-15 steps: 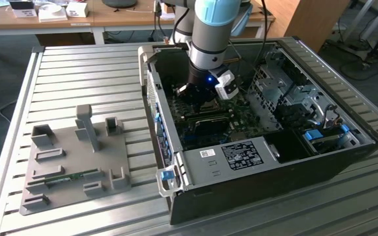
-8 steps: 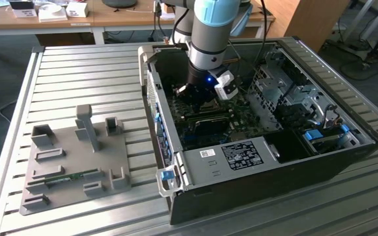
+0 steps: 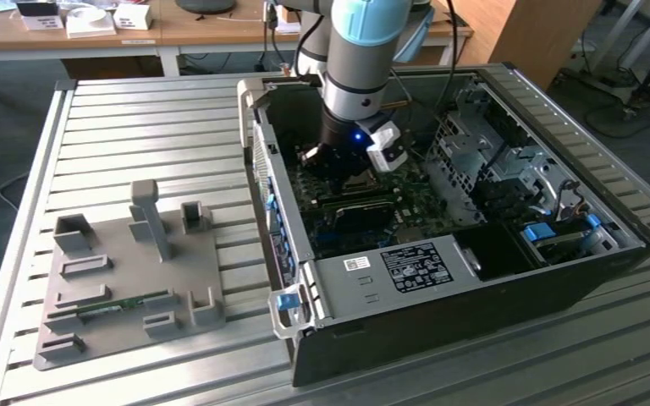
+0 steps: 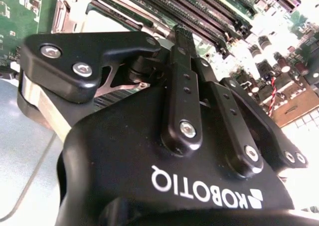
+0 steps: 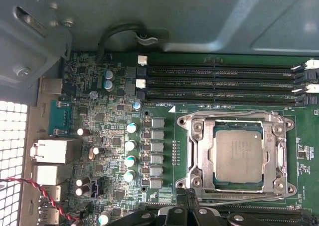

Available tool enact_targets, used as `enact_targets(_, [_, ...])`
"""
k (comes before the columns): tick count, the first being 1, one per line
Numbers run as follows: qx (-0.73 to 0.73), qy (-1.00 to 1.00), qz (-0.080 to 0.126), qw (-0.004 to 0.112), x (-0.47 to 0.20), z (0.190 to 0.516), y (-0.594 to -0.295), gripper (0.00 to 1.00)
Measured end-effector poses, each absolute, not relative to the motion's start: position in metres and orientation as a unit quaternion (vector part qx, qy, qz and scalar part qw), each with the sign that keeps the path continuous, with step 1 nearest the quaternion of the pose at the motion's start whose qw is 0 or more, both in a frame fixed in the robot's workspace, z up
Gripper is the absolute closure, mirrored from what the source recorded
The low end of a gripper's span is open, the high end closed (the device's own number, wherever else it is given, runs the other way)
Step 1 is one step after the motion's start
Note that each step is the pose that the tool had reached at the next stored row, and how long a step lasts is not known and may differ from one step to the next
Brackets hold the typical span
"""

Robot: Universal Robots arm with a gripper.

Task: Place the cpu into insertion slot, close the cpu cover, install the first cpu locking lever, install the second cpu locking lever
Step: 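Install the second cpu locking lever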

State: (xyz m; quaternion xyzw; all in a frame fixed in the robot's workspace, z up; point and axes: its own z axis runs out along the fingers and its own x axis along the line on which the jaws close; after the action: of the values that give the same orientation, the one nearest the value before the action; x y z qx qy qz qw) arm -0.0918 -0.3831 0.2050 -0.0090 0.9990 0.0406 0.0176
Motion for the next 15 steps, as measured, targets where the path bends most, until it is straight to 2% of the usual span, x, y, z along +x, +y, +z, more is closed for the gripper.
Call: enact_targets(15, [-0.009, 0.999, 0.041, 0.018, -0.0921, 0.2043, -0.3798, 0.89])
